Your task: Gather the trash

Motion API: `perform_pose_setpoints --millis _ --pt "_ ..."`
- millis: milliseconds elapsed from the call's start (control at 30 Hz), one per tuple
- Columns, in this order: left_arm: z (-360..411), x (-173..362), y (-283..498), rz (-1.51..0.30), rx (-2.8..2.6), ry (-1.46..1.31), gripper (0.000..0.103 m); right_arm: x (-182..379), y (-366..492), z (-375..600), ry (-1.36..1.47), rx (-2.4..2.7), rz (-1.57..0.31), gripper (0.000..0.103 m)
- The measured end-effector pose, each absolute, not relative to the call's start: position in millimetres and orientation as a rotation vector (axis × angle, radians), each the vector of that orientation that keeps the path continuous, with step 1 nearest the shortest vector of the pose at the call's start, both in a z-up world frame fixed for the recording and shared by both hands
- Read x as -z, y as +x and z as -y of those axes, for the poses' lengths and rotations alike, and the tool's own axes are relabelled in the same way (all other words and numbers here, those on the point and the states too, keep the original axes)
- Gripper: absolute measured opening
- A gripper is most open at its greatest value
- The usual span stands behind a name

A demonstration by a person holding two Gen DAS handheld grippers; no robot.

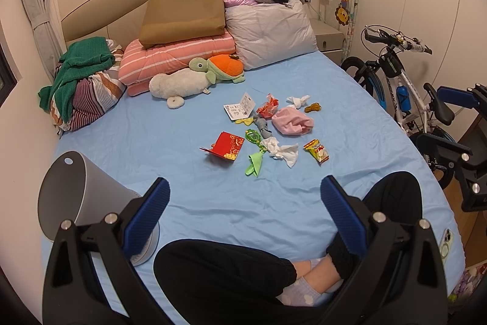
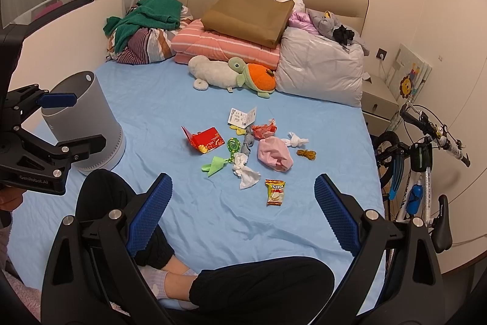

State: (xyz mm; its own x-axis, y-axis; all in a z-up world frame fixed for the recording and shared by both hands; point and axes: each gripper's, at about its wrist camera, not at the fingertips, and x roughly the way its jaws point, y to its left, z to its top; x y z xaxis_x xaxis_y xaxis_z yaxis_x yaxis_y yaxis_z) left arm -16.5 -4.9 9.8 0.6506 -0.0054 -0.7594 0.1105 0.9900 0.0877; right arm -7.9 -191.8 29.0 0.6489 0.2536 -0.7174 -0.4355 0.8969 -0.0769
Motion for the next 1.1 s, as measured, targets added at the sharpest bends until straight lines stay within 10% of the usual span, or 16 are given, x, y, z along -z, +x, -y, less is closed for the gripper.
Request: perform_pose_setpoints --millis 1100 --pt "21.8 47.2 34.0 -0.952 0.085 0.146 0.099 42.3 49.4 216.1 -0.183 -0.352 -0.865 0.091"
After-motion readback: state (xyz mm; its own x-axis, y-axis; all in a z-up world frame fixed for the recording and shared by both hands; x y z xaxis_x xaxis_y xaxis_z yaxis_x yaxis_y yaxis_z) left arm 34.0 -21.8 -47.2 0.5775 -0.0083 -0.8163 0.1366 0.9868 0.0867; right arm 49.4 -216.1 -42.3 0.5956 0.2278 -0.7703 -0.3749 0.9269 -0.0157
